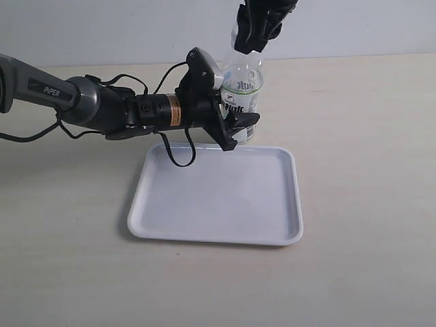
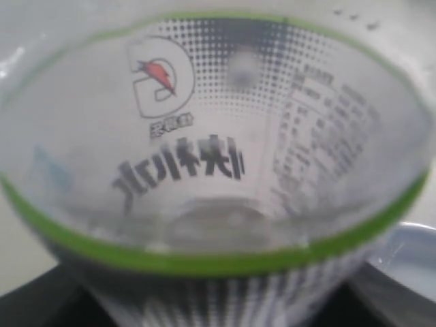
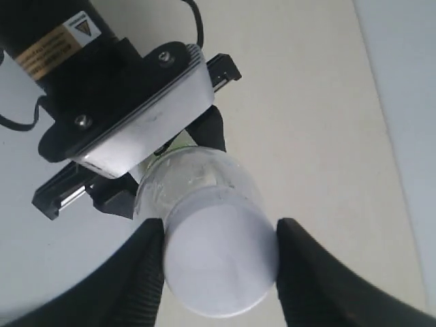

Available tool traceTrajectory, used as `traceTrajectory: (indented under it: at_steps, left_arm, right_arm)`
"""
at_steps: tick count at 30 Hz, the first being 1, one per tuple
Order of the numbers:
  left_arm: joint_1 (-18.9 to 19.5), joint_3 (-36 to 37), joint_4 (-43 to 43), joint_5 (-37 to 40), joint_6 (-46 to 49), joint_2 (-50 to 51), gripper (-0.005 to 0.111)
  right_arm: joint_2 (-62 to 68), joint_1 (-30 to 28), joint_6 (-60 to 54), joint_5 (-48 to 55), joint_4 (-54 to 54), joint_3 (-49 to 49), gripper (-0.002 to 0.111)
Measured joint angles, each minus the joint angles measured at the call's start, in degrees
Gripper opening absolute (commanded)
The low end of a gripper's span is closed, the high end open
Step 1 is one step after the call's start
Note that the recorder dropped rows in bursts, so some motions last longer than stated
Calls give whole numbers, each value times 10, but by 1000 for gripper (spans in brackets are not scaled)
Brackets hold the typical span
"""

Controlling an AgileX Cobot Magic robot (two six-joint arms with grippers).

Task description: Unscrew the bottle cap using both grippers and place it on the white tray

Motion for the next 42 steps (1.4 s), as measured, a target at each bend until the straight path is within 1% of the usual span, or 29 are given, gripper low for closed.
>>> traceTrajectory:
  at_steps: [5, 15, 19, 23, 26, 29, 32, 36, 39, 42]
  left_arm:
    - [0, 0, -7, 5, -7, 0, 0]
    - [0, 0, -11, 8, -11, 0, 0]
    - [0, 0, -16, 8, -11, 0, 0]
    - [0, 0, -26, 8, -9, 0, 0]
    - [0, 0, -28, 7, -8, 0, 0]
    - [0, 0, -37, 4, -8, 0, 0]
    - [-1, 0, -49, 3, -11, 0, 0]
    - [4, 1, -53, -9, -25, 0, 0]
    - [13, 6, -54, -24, -32, 0, 0]
    - [23, 15, -56, -34, -33, 0, 0]
  right_arm:
    - [0, 0, -104, -20, -2, 0, 0]
    - [0, 0, -370, -27, -3, 0, 0]
    - [0, 0, -425, -28, -3, 0, 0]
    - [-13, 0, -436, -35, 12, 0, 0]
    - [-37, 0, -408, -37, 40, 0, 0]
    - [-65, 0, -331, -28, 58, 0, 0]
    - [-87, 0, -208, -7, 44, 0, 0]
    - [-103, 1, -4, 44, -27, 0, 0]
    - [-106, 1, 151, 54, -82, 10, 0]
    - [-109, 1, 257, 56, -136, 44, 0]
